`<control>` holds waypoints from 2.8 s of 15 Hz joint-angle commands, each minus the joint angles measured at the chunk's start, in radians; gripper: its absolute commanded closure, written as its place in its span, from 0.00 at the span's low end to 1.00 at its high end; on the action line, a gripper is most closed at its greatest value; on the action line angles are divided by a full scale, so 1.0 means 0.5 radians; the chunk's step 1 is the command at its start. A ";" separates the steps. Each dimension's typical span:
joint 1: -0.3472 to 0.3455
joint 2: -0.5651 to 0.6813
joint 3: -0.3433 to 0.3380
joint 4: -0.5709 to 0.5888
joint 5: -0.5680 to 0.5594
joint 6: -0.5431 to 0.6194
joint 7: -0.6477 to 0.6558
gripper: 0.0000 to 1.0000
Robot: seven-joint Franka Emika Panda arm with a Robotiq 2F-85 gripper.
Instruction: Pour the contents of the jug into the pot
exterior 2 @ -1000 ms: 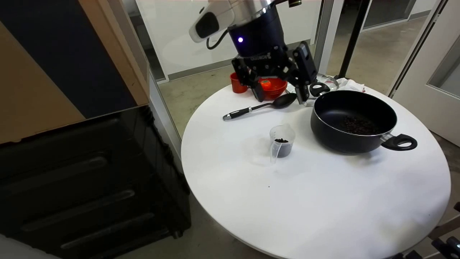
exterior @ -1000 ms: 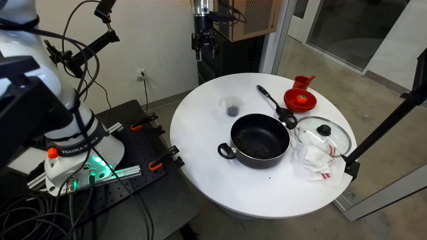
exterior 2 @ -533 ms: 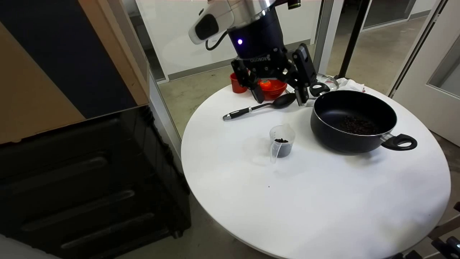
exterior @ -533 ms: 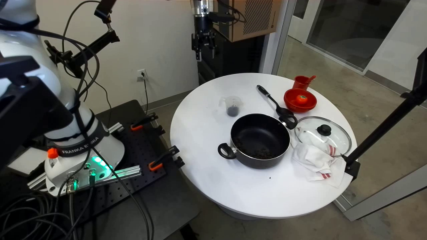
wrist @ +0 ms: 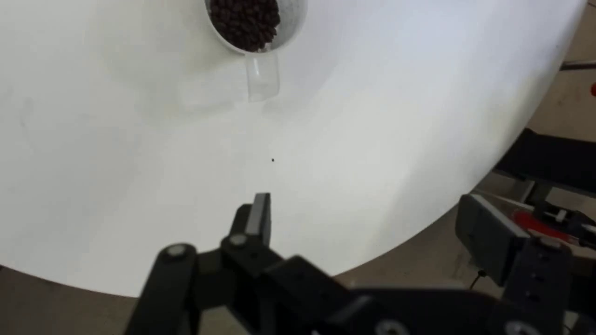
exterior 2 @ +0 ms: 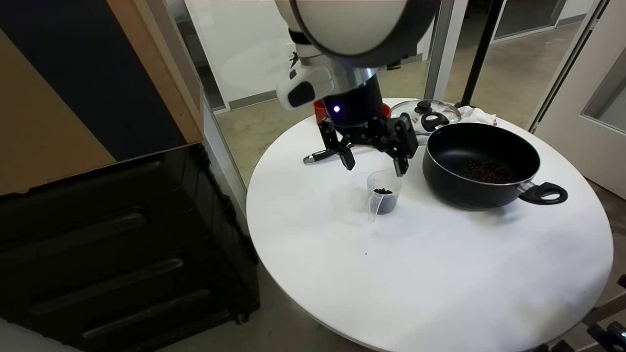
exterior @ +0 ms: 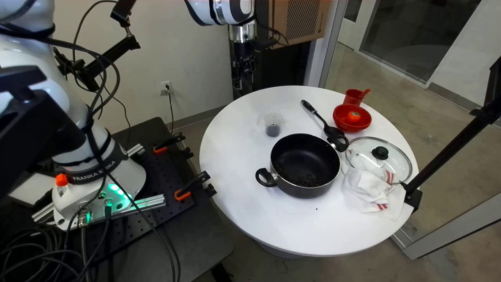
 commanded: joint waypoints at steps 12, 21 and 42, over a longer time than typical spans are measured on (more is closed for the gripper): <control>0.001 0.553 -0.165 0.348 -0.344 0.349 -0.133 0.00; -0.074 0.670 -0.211 0.385 -0.303 0.333 -0.132 0.00; -0.057 0.731 -0.162 0.482 -0.289 0.333 -0.165 0.00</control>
